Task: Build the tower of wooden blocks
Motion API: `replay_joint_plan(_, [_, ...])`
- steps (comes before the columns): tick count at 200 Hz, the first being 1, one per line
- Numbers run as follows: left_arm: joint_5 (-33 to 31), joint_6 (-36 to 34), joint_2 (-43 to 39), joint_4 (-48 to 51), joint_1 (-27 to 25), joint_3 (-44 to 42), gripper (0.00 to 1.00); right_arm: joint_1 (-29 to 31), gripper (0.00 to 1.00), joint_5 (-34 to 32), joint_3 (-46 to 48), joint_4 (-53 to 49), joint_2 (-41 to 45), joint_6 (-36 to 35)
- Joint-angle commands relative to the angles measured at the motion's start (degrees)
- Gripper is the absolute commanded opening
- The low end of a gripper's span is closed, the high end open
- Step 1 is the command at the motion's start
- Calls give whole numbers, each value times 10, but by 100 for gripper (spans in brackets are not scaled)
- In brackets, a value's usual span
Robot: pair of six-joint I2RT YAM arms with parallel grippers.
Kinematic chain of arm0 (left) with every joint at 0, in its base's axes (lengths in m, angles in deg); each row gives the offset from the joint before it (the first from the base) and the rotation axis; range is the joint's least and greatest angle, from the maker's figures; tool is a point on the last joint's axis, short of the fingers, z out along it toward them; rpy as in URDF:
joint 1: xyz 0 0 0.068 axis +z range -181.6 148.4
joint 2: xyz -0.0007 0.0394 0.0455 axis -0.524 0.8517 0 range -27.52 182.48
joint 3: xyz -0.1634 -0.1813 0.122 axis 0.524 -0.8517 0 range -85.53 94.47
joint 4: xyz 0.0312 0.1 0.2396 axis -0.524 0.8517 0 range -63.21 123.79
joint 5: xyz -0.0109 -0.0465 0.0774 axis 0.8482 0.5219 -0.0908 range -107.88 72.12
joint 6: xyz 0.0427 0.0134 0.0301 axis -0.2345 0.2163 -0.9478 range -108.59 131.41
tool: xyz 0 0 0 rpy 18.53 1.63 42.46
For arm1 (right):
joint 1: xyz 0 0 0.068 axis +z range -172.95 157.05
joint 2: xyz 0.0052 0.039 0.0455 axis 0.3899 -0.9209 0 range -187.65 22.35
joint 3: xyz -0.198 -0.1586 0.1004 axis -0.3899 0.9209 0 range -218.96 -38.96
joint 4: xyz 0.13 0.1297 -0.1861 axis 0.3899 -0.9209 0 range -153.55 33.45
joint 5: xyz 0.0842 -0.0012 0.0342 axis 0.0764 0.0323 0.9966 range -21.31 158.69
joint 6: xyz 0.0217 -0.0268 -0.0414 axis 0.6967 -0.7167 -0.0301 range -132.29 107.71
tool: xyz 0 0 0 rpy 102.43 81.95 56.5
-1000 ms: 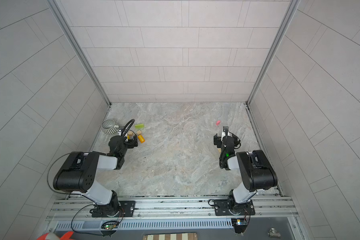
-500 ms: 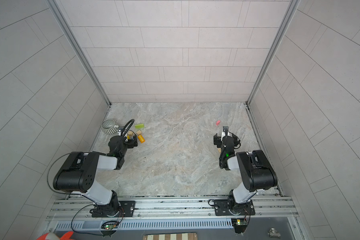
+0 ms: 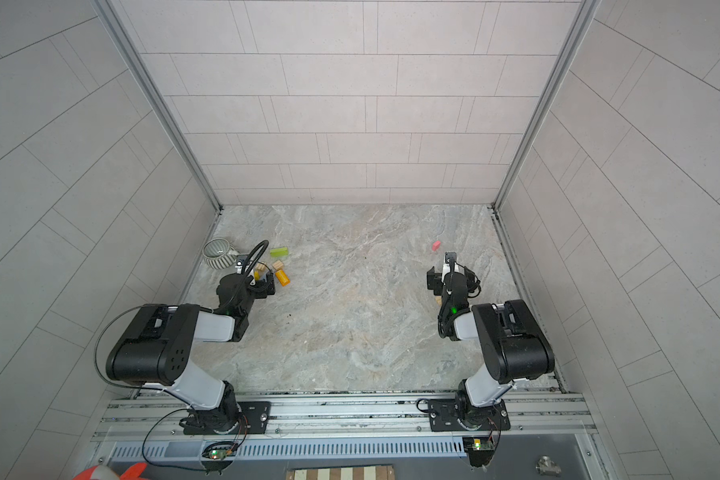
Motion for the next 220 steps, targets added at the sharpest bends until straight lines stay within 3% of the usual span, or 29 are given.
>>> replay_joint_plan(1, [6,-3,-6,-11,-2,4,100,2,99,-7,6,10,-2,-6])
replay_joint_plan(31, [5,-2,-6,-9,-2,6,100,2,99,-7,5,7,-1,-4])
replay_joint_plan(52, [-52,25,-4,29,0,26,100,-5,99,3,1,-3,-2,0])
replay_joint_plan(70, [-52,19,-8,29,0,25,100,-5,99,1,5,5,0,-1])
replay_joint_plan(86, [-120,39,-32,62,-4,32,100,5,99,-33,13,2,23,-2])
replay_joint_plan(113, [-125,33,-103,239,-4,93,100,24,99,-87,-57,-235,149,19])
replay_joint_plan(134, [-156,71,-139,386,-4,165,100,28,99,-30,-122,-379,228,64])
replay_joint_plan(154, [-90,80,-170,433,-10,194,100,31,99,-12,-185,-499,278,120])
replay_joint_plan(176, [-131,161,-209,462,-37,203,100,31,95,60,-252,-604,285,162])
replay_joint_plan(196, [-92,224,-237,536,-38,231,100,46,87,120,-311,-685,260,188])
replay_joint_plan(211, [-19,184,-240,645,-40,284,100,80,84,130,-341,-725,241,183])
replay_joint_plan(220, [-24,177,-226,726,-47,335,100,102,83,127,-352,-741,230,175])
